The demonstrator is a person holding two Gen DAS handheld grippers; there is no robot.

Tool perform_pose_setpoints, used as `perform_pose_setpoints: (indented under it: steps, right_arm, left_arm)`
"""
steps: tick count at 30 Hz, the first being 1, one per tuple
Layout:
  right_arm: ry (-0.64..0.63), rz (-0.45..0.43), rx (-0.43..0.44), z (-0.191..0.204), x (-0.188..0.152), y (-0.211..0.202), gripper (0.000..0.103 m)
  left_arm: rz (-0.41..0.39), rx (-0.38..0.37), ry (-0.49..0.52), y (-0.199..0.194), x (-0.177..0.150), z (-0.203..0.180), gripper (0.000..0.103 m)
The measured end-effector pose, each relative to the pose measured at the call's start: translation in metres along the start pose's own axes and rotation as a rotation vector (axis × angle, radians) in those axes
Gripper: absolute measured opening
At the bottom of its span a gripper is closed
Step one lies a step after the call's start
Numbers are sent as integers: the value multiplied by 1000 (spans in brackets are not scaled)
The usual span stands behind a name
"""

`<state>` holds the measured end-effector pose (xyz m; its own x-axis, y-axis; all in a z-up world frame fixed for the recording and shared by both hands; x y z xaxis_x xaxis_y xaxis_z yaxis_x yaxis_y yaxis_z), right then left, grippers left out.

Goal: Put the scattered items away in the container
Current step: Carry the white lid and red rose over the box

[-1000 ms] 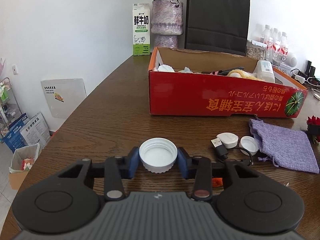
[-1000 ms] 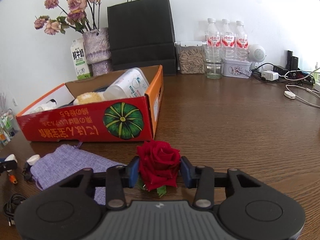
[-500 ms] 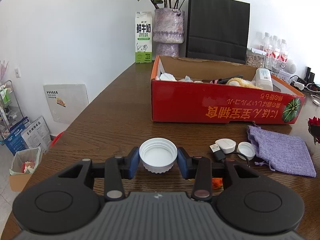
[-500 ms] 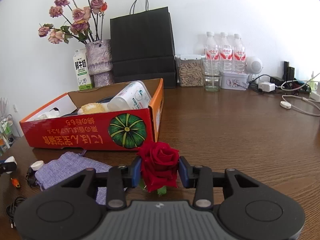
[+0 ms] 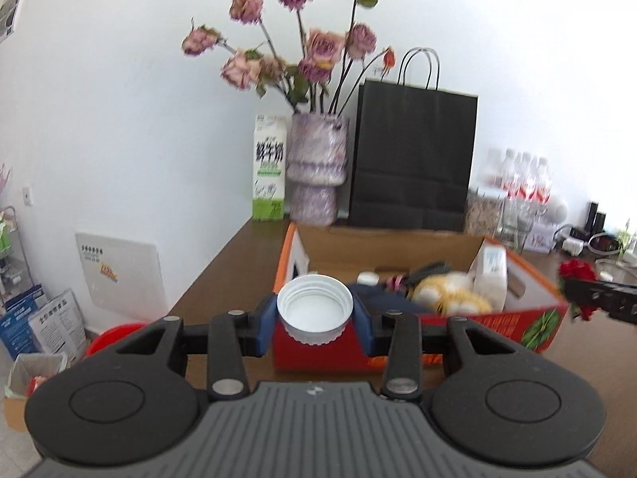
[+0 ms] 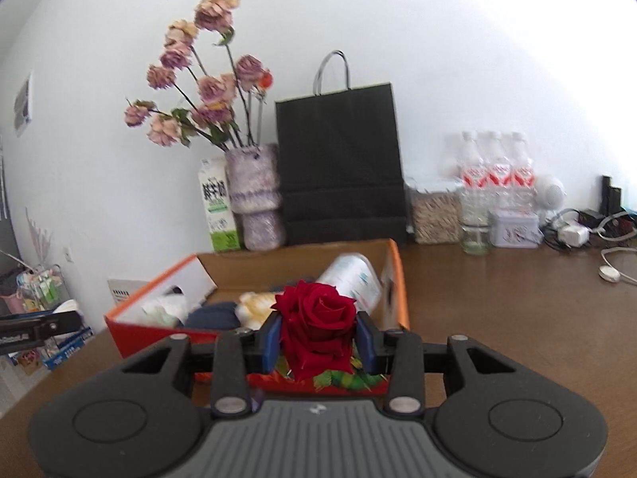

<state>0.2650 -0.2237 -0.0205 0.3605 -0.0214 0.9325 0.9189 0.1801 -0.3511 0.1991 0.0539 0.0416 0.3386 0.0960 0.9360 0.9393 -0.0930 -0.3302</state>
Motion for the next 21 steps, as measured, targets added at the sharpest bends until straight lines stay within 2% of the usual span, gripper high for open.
perform_pose_setpoints:
  steps: [6, 11, 13, 15, 18, 21]
  right_arm:
    - [0, -44, 38, 40, 30, 22, 37]
    - [27, -51, 19, 61, 39, 55, 37]
    - [36, -55, 7, 67, 43, 71, 37]
    - [45, -67, -12, 70, 47, 87, 37]
    - [46, -65, -20, 70, 39, 103, 37]
    - [3, -56, -42, 73, 29, 112, 37]
  left_arm:
    - [-60, -17, 4, 32, 33, -15, 41]
    - [-89, -14, -28, 73, 49, -18, 41]
    - [-100, 9, -17, 96, 56, -19, 41]
    - [-88, 65, -9, 115, 55, -15, 41]
    - [-25, 46, -17, 131, 37, -8, 41]
    - [4, 52, -35, 137, 27, -2, 41]
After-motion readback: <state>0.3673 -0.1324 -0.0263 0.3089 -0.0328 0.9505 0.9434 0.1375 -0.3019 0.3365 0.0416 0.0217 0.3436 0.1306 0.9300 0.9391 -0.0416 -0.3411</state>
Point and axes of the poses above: each gripper's, at about its wrist camera, not at the fingertips, and y roughly the way its jaws point, z to its left, x to its top, the point moved 5 cm from there along y, roughly the way its jaws point, and after that the axes turned 11 degrees about -x, right-handed, at the moved point
